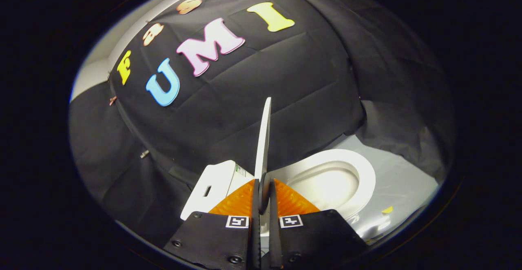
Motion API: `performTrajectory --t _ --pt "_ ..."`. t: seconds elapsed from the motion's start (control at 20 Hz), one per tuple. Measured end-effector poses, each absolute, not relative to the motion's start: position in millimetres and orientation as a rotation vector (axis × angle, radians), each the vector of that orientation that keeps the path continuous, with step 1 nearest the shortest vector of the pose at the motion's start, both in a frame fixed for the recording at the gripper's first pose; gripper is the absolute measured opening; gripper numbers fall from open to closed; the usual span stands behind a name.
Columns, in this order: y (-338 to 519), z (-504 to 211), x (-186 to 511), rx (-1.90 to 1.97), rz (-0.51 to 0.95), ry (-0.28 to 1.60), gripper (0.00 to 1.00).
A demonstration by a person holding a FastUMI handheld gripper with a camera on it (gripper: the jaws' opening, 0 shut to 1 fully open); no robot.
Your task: Open the toilet lid.
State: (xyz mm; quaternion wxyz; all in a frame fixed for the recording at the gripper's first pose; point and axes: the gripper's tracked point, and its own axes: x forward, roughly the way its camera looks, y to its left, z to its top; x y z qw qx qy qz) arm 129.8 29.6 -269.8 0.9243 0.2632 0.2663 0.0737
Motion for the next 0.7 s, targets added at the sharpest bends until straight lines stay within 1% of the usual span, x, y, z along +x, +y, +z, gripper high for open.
performTrajectory --t 0.35,0.7 --pt "102.1 -229.6 128.7 0.381 0.226 0.502 0.14" --pt "160.6 -214.8 126.9 0.269 0.255 0.476 0.14"
